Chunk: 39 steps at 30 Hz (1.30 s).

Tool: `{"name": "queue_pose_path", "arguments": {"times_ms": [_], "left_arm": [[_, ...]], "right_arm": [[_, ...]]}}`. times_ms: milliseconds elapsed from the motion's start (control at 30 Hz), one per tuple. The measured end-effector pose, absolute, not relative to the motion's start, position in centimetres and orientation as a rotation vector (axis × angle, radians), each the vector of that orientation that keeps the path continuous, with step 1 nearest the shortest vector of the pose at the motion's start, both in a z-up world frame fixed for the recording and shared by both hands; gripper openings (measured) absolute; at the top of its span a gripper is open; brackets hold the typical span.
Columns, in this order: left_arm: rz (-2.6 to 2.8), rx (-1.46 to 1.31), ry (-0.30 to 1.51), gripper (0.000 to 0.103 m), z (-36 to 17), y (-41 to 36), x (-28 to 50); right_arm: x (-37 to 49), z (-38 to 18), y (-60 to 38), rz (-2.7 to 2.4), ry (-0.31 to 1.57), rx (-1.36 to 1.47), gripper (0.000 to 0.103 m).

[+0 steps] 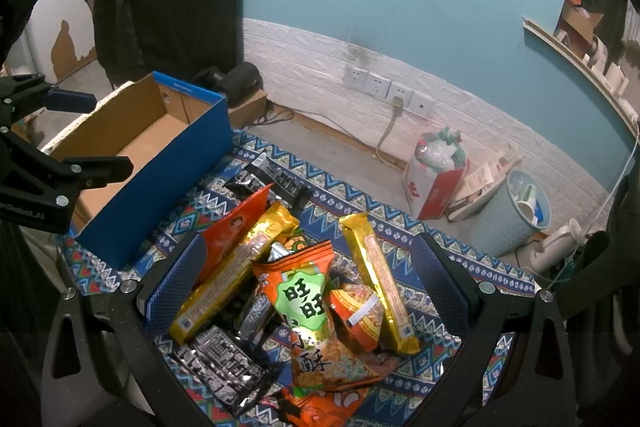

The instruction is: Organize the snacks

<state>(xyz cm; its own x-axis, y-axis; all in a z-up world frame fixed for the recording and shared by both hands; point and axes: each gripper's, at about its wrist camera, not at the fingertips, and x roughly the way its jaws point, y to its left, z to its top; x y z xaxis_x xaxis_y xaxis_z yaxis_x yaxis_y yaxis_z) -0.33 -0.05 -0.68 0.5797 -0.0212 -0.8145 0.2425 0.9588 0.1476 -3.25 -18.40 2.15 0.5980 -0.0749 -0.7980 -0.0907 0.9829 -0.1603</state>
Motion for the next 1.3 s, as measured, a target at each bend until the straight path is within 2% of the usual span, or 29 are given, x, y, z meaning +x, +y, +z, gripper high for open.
{"name": "queue_pose_path", "arguments": {"times_ms": [1300], "left_arm": [[-0.16, 0.262, 0.956, 0.093, -1.0, -0.36, -0.36]], "right_arm": [[-3.02, 2.06, -18.58, 0.006, 0.954, -0.194, 0.1]]}}
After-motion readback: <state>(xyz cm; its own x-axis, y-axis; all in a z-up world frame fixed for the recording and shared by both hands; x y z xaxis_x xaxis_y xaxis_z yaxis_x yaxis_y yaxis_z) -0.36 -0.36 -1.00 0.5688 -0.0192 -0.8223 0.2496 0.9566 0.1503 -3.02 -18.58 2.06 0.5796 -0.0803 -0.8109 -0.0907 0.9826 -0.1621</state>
